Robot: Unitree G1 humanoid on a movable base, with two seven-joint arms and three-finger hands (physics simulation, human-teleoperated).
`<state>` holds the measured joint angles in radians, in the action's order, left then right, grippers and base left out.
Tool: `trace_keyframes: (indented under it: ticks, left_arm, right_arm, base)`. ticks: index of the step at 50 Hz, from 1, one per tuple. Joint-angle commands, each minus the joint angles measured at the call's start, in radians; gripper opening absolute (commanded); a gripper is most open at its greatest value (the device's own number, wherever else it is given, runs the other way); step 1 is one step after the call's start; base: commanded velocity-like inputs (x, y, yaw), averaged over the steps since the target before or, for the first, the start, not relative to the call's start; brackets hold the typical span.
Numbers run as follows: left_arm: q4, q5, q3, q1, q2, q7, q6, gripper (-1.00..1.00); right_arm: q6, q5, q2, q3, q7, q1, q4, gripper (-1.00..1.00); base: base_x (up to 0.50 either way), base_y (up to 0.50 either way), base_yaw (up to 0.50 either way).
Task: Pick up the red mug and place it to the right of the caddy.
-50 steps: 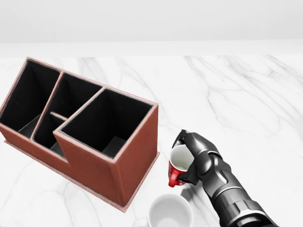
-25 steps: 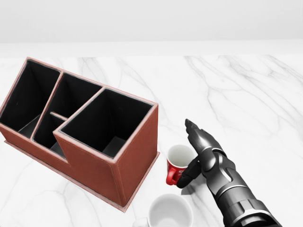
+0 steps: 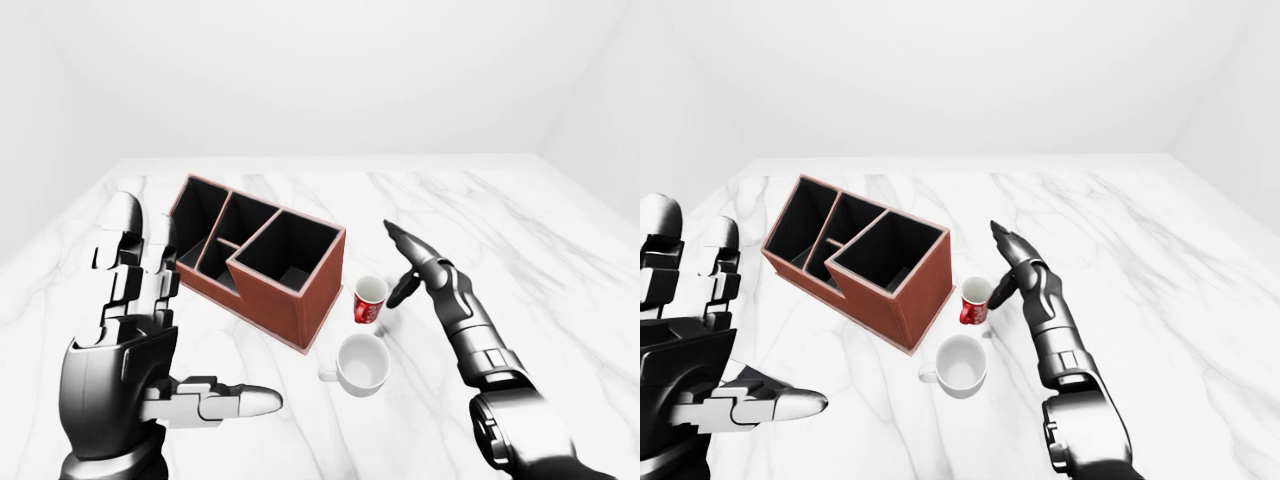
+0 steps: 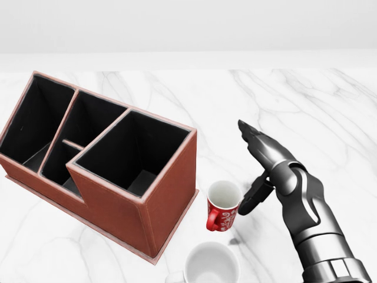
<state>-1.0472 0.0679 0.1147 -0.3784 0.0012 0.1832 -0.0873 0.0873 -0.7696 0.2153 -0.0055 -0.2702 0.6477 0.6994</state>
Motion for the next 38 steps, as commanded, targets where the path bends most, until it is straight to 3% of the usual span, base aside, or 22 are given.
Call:
trace_keyframes:
  ticks: [1,19,38]
  left_arm:
    - [0.0,-0.01,-0.004,-0.003,-0.009,0.01,0.0,1.0]
    - [0.0,0.01,-0.004,-0.014,0.007,-0.003,0.0,1.0]
    - [0.0,-0.002,-0.02,-0.015,0.01,-0.005,0.0,1.0]
  right_arm:
    - [0.0,-0.019,0.063,-0.046,-0.2,0.018,-0.271,1.0]
    - [0.0,-0.004,0.119,-0.131,-0.423,-0.096,-0.715,1.0]
    - [0.0,0.092,0.087,-0.213,-0.428,-0.297,-1.368,1.0]
  base:
    - [0.0,0.0,0.0]
    - [0.0,0.0,0.0]
    - [0.0,0.0,0.0]
